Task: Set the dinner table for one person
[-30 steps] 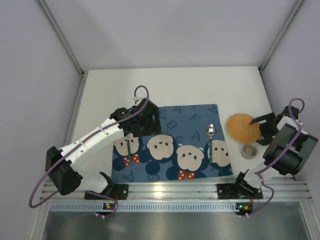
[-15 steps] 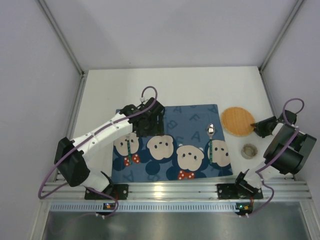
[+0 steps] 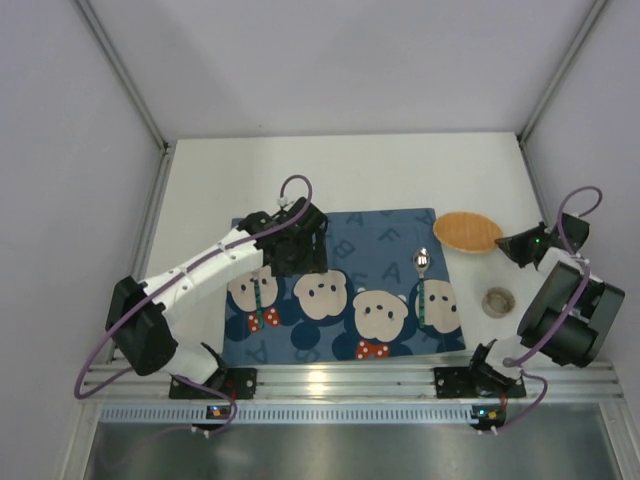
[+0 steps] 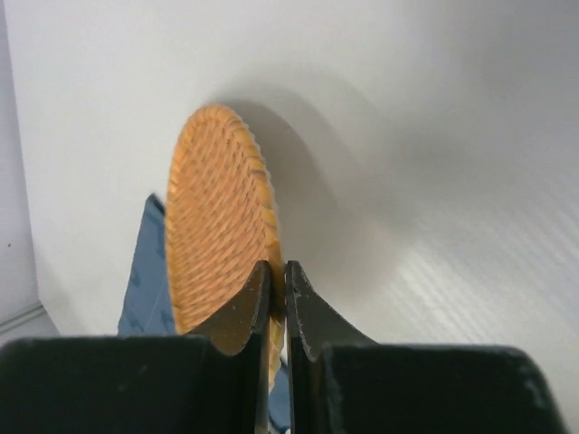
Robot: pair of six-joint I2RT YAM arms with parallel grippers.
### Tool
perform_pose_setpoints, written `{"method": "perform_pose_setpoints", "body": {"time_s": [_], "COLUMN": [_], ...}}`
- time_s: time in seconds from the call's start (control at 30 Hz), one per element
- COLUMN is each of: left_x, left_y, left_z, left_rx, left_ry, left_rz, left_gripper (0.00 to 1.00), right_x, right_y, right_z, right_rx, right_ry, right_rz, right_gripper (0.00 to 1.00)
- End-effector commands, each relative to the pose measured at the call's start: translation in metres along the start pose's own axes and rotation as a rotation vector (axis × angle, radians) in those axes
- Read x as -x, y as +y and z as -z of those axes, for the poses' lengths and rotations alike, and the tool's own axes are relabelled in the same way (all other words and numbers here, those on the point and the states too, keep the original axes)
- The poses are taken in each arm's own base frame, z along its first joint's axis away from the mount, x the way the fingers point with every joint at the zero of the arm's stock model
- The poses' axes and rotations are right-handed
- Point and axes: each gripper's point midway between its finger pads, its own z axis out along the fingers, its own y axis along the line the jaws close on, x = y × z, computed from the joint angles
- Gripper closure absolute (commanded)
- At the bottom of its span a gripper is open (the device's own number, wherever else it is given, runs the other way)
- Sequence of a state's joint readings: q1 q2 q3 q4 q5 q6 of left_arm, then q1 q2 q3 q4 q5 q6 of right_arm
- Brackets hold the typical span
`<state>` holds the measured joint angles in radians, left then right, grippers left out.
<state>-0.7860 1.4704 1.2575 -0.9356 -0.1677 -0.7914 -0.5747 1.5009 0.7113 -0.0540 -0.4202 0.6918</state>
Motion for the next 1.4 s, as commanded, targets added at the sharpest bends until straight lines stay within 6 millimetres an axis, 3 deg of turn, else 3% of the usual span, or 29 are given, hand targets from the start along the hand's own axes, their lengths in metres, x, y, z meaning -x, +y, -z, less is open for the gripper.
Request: {"method": "perform_pose_setpoints", "body": {"time_s": [0.0, 0.17, 0.3, 0.37, 0.47, 0.57, 0.6, 0.63, 0.7, 0.77, 0.8, 0.9, 1.07, 1.2, 1.37], "left_x": [0.007, 0.022, 0.033, 0.035, 0.035, 0.030, 0.028, 0.026, 0.019, 0.017, 0.013, 0.006, -0.002, -0.009, -0.017], "left_y": [-0.001, 0.004, 0.012, 0.019, 0.031, 0.044, 0.048, 0.054, 0.065, 0.072, 0.077, 0.086, 0.095, 0.103, 0.108], "left_z": [0.015, 0.034, 0.053, 0.065, 0.078, 0.089, 0.091, 0.096, 0.103, 0.107, 0.110, 0.116, 0.125, 0.131, 0.133], "left_rx": [-0.047, -0.049, -0.038, -0.036, -0.026, -0.020, -0.020, -0.022, -0.021, -0.021, -0.023, -0.030, -0.047, -0.052, -0.044], "left_ry": [-0.056, -0.137, -0.199, -0.224, -0.259, -0.287, -0.292, -0.311, -0.327, -0.345, -0.352, -0.364, -0.372, -0.375, -0.355], "left_rz": [0.043, 0.068, 0.086, 0.097, 0.120, 0.148, 0.155, 0.170, 0.188, 0.211, 0.225, 0.249, 0.283, 0.294, 0.296], "left_gripper": [0.20, 0.16, 0.15, 0.15, 0.15, 0.14, 0.13, 0.12, 0.11, 0.09, 0.08, 0.07, 0.07, 0.07, 0.07], "right_x": [0.013, 0.021, 0.000, -0.007, -0.029, -0.068, -0.094, -0.106, -0.154, -0.182, -0.206, -0.242, -0.279, -0.324, -0.359], "right_y": [0.059, 0.136, 0.183, 0.196, 0.212, 0.226, 0.234, 0.236, 0.239, 0.234, 0.234, 0.225, 0.207, 0.196, 0.183], "right_z": [0.026, 0.058, 0.080, 0.089, 0.104, 0.115, 0.123, 0.126, 0.136, 0.135, 0.137, 0.128, 0.107, 0.096, 0.081], "right_rx": [0.096, 0.220, 0.305, 0.327, 0.376, 0.420, 0.448, 0.456, 0.484, 0.479, 0.486, 0.467, 0.412, 0.400, 0.420], "right_ry": [-0.049, -0.069, -0.038, -0.033, -0.003, 0.074, 0.119, 0.140, 0.227, 0.276, 0.328, 0.410, 0.505, 0.589, 0.648], "right_rz": [0.071, 0.122, 0.160, 0.172, 0.173, 0.188, 0.221, 0.235, 0.288, 0.310, 0.338, 0.381, 0.453, 0.529, 0.550], "right_gripper": [1.00, 1.00, 1.00, 1.00, 1.00, 1.00, 1.00, 1.00, 1.00, 1.00, 1.00, 1.00, 1.00, 1.00, 1.00]}}
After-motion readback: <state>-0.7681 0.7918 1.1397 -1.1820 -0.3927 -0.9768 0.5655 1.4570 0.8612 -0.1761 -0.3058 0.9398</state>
